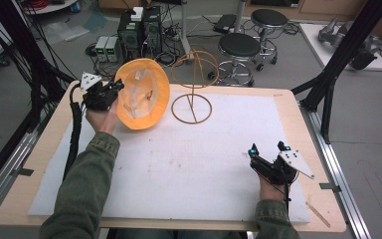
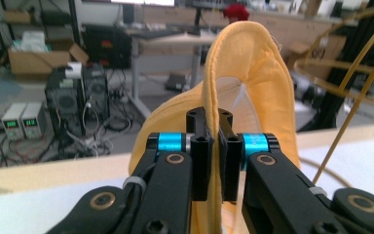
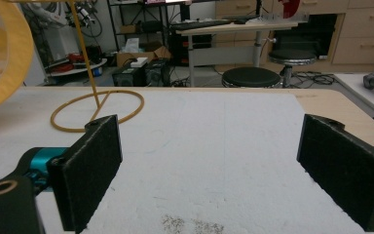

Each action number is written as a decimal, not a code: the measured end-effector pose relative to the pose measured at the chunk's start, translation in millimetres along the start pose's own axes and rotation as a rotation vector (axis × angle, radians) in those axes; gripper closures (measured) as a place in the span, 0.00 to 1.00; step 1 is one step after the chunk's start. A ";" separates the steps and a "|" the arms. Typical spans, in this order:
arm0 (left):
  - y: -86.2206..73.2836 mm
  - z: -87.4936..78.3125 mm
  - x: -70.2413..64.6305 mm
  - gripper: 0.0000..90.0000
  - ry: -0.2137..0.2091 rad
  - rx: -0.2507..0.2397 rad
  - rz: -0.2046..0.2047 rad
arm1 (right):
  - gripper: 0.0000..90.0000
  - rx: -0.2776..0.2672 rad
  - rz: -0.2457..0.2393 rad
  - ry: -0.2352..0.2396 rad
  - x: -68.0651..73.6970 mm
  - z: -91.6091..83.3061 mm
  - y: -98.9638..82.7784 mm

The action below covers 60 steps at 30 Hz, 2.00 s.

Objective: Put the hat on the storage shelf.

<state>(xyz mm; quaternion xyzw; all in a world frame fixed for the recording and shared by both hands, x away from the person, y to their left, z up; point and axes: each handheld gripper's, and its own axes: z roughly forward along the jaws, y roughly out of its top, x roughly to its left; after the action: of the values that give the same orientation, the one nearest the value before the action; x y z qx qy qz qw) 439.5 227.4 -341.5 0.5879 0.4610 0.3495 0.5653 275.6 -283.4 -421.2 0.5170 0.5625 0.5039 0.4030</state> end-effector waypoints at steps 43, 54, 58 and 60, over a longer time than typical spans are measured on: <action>68.7 17.7 -24.8 0.96 0.090 -0.345 0.046 | 0.09 -0.007 0.001 -0.005 -0.8 -4.0 0.0; 82.7 45.3 -46.4 0.96 0.077 -0.350 0.075 | 0.09 0.000 0.005 0.024 -0.6 -4.2 -0.6; 79.9 53.4 -57.8 0.96 0.061 -0.328 0.104 | 0.09 0.005 0.001 0.031 0.1 -4.3 -0.8; 79.7 55.8 -61.9 0.96 0.057 -0.328 0.112 | 0.09 0.004 -0.003 0.032 -0.1 -4.1 -0.8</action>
<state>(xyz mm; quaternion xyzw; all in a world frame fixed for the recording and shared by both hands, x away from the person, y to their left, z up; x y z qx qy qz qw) 482.7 155.3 -262.5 0.5024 0.3802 0.4676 0.6200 271.5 -284.1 -421.3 0.5089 0.5705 0.5104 0.3938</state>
